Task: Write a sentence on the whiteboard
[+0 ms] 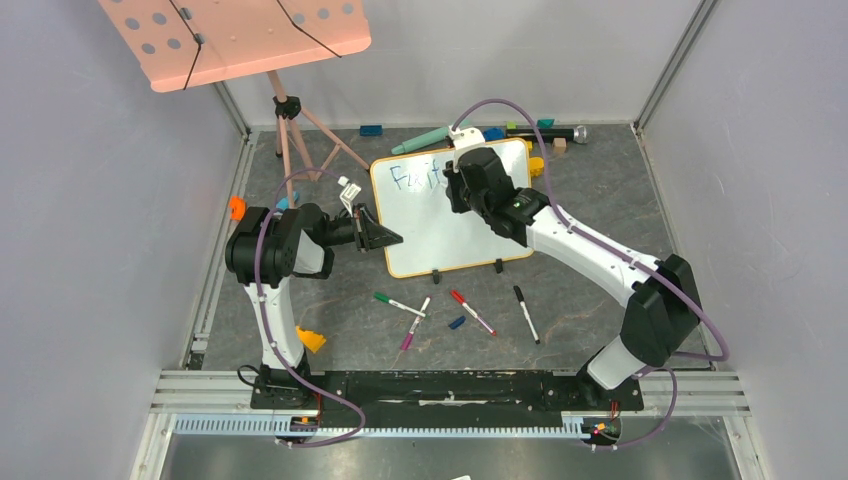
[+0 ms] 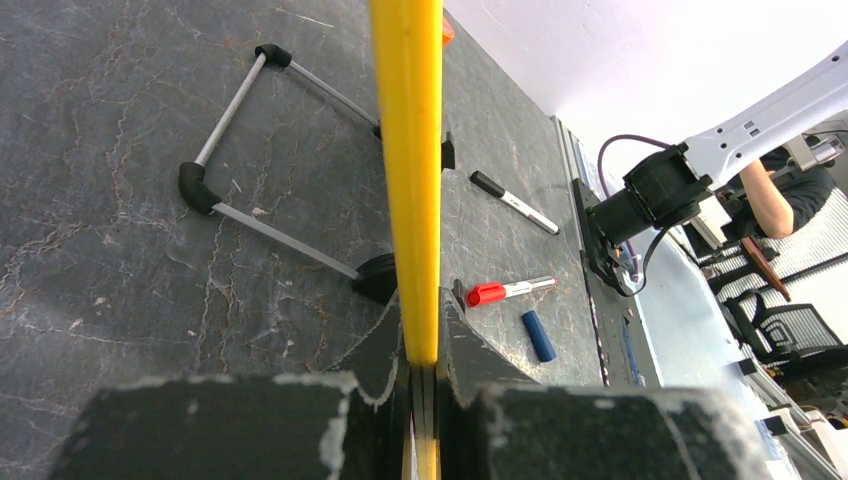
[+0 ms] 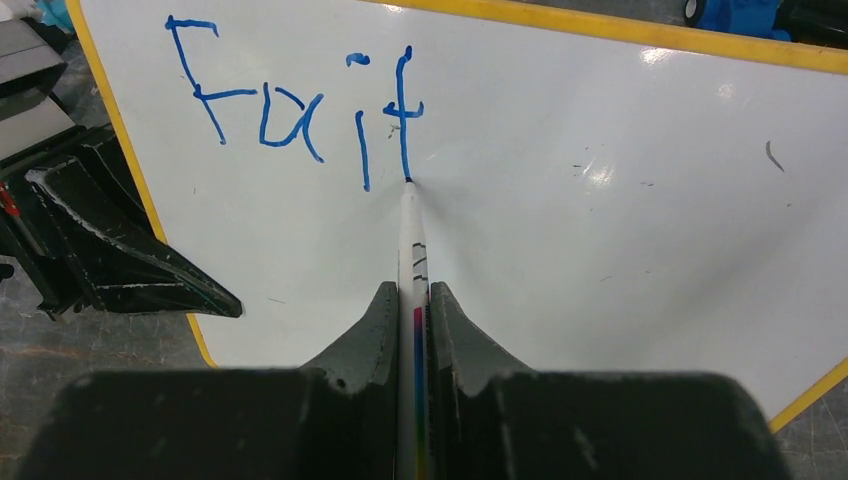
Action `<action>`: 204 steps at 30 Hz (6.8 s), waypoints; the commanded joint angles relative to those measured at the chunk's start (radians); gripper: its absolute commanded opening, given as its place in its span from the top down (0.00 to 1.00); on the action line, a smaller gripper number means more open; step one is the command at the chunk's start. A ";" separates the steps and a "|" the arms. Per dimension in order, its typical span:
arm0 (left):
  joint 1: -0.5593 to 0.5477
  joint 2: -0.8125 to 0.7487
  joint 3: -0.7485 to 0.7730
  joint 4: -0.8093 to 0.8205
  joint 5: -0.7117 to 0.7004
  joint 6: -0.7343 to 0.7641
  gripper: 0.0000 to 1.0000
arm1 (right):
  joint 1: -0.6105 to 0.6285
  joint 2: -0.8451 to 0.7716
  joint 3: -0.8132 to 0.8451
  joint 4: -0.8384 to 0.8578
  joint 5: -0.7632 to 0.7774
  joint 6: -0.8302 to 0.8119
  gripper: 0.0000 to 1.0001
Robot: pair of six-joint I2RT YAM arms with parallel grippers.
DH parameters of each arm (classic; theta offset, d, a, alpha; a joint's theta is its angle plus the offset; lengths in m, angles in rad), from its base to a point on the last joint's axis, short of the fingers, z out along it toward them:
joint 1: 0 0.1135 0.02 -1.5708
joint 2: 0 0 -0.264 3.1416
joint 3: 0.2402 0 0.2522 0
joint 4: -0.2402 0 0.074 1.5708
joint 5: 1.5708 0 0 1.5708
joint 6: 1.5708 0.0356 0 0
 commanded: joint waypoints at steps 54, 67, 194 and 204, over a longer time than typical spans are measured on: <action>-0.008 -0.018 0.002 0.093 0.063 0.109 0.98 | -0.029 0.014 0.065 -0.004 0.032 -0.009 1.00; -0.008 -0.019 0.002 0.093 0.063 0.109 0.98 | -0.040 0.056 0.158 -0.080 0.085 -0.026 1.00; -0.008 -0.018 0.004 0.093 0.066 0.108 0.98 | -0.098 -0.118 -0.030 -0.047 0.014 -0.004 1.00; -0.008 -0.019 0.004 0.093 0.066 0.109 0.98 | -0.099 -0.113 0.060 -0.089 0.043 -0.031 1.00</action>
